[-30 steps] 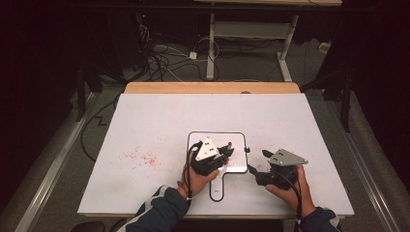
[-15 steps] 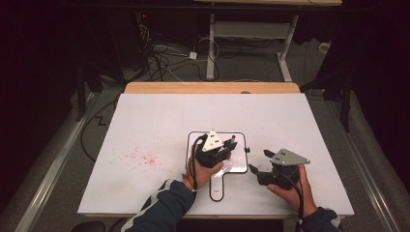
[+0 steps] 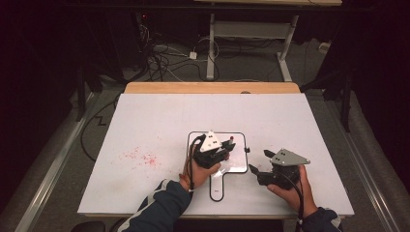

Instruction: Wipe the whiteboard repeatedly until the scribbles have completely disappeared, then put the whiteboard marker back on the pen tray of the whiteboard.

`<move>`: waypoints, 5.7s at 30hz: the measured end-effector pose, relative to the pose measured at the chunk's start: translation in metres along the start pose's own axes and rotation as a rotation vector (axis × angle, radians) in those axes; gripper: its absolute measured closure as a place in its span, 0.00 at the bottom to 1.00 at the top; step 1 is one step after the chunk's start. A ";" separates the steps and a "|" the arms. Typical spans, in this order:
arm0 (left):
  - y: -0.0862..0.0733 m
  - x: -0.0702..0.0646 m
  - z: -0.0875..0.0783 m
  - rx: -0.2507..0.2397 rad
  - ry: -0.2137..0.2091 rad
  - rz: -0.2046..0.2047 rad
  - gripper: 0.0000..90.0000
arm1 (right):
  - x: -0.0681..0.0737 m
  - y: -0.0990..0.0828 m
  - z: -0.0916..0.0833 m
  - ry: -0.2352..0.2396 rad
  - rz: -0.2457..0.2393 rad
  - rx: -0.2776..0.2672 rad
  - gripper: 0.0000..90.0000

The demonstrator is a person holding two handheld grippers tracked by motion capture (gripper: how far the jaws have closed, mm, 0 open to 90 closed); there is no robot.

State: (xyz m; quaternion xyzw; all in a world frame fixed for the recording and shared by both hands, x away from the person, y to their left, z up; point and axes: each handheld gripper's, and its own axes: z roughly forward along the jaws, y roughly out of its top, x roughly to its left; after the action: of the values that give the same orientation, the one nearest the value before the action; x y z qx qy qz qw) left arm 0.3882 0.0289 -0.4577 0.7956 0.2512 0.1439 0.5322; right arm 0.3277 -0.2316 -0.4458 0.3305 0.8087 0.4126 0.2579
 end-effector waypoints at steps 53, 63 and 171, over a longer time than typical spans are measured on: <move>-0.013 -0.021 -0.024 0.004 -0.083 0.044 0.88 | 0.001 0.000 0.002 0.008 0.000 0.006 0.31; -0.018 0.010 -0.042 0.017 -0.016 -0.001 0.88 | 0.002 0.001 0.002 0.008 -0.005 0.006 0.31; 0.025 -0.002 0.086 0.336 -0.084 -0.138 0.54 | -0.025 -0.008 -0.011 -0.070 0.075 0.004 0.31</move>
State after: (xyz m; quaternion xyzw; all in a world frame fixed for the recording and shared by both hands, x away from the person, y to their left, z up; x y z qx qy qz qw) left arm 0.4357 -0.0468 -0.4683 0.8595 0.3033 0.0298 0.4103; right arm 0.3342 -0.2595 -0.4429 0.3753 0.7872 0.4083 0.2698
